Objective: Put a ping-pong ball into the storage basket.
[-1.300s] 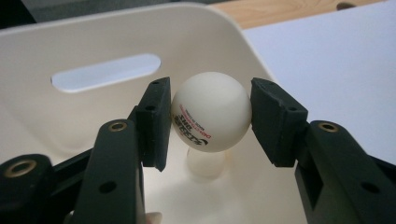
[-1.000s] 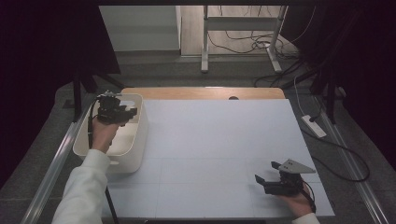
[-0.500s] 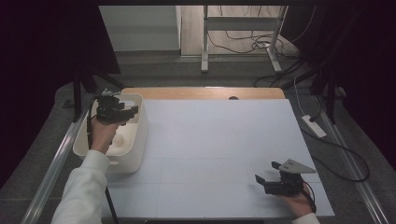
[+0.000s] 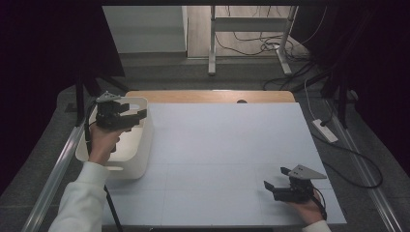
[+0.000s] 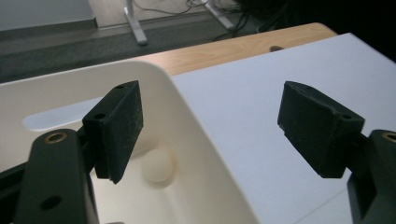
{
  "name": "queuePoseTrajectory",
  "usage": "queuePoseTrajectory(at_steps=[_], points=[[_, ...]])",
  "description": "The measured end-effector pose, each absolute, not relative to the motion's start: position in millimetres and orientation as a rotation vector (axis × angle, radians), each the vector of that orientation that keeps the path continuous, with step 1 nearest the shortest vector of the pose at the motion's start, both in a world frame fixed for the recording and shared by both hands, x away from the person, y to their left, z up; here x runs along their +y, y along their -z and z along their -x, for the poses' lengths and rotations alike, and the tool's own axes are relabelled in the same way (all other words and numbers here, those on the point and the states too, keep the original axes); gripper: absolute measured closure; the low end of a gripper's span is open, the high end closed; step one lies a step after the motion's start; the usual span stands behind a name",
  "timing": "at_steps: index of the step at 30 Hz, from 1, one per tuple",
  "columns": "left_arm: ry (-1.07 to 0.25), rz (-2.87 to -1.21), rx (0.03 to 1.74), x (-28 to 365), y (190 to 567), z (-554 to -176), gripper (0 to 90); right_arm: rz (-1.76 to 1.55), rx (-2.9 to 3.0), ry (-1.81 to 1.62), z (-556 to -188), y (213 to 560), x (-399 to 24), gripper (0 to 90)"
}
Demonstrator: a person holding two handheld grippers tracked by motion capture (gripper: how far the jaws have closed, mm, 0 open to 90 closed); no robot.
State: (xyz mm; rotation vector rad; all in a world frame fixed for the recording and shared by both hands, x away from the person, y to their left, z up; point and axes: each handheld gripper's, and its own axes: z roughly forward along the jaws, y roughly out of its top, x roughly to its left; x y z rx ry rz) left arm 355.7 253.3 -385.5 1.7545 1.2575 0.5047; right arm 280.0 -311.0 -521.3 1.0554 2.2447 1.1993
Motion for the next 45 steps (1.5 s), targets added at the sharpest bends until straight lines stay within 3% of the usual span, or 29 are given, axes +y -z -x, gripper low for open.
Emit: queuePoseTrajectory(at_steps=[22,45], points=[[-0.402,-1.801,1.021,209,373,-325,20.8,-1.06,2.247,-1.192,-279,521,-311,12.7],[-0.312,-1.848,0.888,172,395,-294,20.0,-1.063,2.247,-1.191,-278,521,-311,12.6]])
